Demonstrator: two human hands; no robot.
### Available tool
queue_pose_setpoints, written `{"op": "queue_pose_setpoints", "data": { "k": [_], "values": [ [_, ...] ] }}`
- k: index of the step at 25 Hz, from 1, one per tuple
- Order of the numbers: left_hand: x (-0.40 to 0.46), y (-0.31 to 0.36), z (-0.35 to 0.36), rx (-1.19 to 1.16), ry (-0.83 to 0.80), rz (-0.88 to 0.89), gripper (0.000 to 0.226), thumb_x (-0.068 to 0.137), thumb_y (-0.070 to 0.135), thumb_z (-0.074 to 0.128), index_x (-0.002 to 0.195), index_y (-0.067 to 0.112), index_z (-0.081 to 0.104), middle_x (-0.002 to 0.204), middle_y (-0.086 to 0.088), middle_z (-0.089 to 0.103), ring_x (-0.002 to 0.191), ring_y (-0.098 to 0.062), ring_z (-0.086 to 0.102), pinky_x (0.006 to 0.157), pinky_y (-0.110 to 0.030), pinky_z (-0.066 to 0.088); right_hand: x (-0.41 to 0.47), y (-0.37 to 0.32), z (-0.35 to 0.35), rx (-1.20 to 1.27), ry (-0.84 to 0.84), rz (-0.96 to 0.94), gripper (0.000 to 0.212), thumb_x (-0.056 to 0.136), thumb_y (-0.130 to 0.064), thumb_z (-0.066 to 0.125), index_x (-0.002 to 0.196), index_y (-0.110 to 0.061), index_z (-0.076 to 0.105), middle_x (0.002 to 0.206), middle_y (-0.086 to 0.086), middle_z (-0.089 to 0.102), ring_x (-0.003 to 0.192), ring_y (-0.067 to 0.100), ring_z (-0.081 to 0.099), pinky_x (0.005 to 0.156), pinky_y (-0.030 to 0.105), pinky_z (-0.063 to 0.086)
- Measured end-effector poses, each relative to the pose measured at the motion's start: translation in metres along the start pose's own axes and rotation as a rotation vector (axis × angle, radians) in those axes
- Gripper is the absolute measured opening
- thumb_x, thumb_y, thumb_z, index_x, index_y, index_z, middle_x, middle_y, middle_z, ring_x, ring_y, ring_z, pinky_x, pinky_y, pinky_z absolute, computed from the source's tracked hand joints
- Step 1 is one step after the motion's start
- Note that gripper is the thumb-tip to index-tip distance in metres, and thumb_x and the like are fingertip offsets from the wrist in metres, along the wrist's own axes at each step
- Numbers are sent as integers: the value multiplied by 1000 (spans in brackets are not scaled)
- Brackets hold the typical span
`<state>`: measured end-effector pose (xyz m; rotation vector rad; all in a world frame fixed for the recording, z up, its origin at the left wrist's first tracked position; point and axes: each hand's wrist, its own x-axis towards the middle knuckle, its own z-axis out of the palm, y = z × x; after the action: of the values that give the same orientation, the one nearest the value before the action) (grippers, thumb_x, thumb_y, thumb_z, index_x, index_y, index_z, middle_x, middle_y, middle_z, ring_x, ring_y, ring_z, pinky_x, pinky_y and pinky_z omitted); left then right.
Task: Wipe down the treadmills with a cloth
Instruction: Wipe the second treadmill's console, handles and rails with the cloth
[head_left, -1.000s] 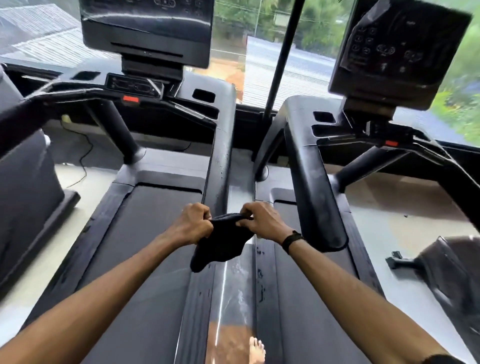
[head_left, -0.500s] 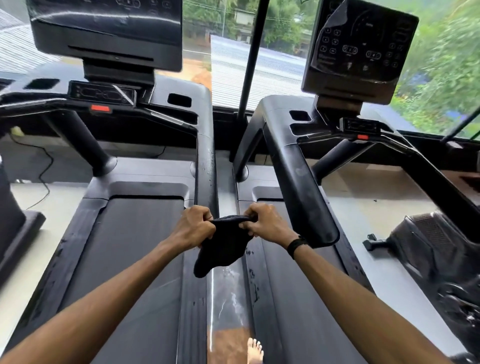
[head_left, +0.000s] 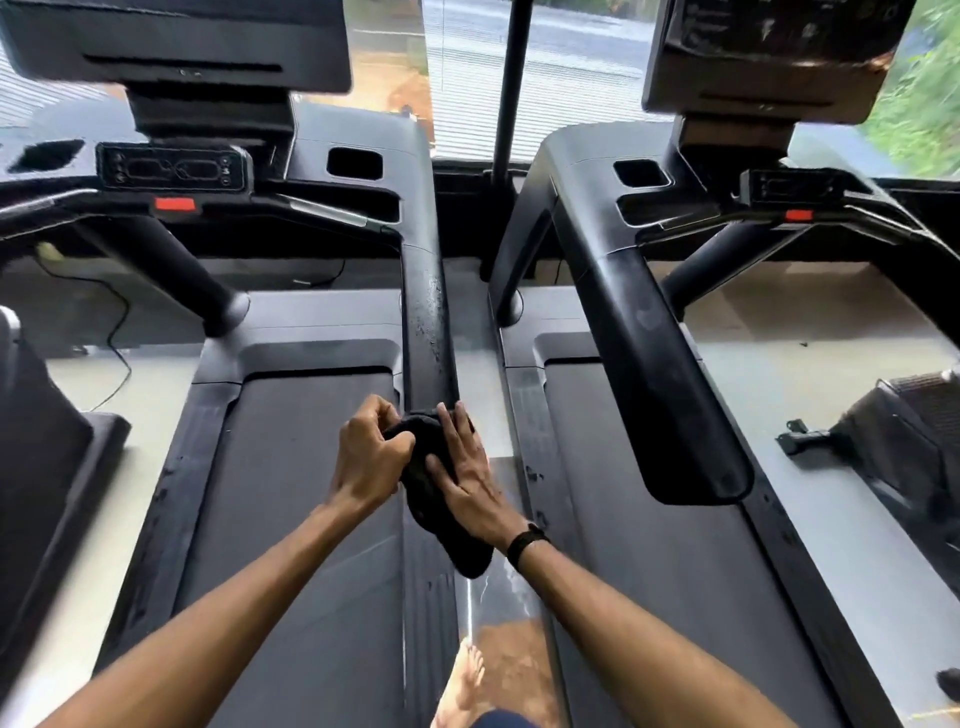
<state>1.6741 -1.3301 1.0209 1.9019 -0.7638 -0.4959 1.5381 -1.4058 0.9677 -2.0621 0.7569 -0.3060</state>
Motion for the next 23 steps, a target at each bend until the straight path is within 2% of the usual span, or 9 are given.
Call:
{"op": "queue_pose_setpoints", "data": {
  "k": [2,5,8,10,13,15,17,19,23],
  "values": [
    [3,-7,0,-21,64,-13,17,66,18,52,82,12,49,66,-2,55,56,-23,55,51,-42,49,9,-1,10,-3,49,34,69,95,-64,36,154,-53,0,165,-16,-13,153,11,-3,120,37,13],
    [10,-19,23,-152,122,-85,34,82,33,51,111,16,50,96,6,60,80,2,57,74,-21,45,42,3,13,151,125,189,70,99,-52,47,156,-45,7,168,-10,-1,152,9,7,113,27,17],
    [13,-32,56,-277,141,-243,62,91,50,40,140,12,35,136,-4,46,121,-9,47,101,-17,36,73,27,8,459,182,357,66,103,-43,44,159,-28,13,166,-1,16,151,14,18,114,20,17],
    [15,-33,64,-255,173,-287,68,93,50,32,147,10,29,148,-7,38,134,-16,39,112,-23,30,86,47,13,503,126,470,60,106,-43,38,159,-23,20,164,3,24,149,21,26,119,27,19],
    [15,-40,69,-190,198,-276,65,96,47,26,148,9,30,151,-3,35,136,-11,35,106,-8,24,69,65,29,669,113,763,73,93,-76,29,152,-34,35,154,-1,44,141,23,42,119,42,26],
    [16,-45,68,-221,202,-292,66,96,50,26,149,11,31,152,-4,37,137,-12,36,113,-15,24,41,47,38,640,190,860,72,92,-78,26,152,-38,33,154,-4,43,143,22,39,120,45,25],
    [17,-53,70,-311,196,-394,62,100,52,28,148,13,32,150,-9,40,138,-19,40,119,-34,28,23,14,41,399,211,799,67,101,-61,24,159,-29,13,165,5,21,149,27,26,120,48,21],
    [18,-61,69,-420,171,-490,63,100,55,34,147,12,33,148,-13,43,136,-25,43,117,-46,32,24,-24,37,81,219,691,76,98,-64,20,159,-25,-3,167,13,4,148,34,22,115,55,24],
    [22,-64,67,-504,202,-575,94,75,82,46,143,18,37,146,-10,47,134,-25,47,115,-50,36,81,-28,29,-42,220,543,80,97,-67,27,158,-30,-8,165,18,1,145,42,25,108,61,29]
  ]
}}
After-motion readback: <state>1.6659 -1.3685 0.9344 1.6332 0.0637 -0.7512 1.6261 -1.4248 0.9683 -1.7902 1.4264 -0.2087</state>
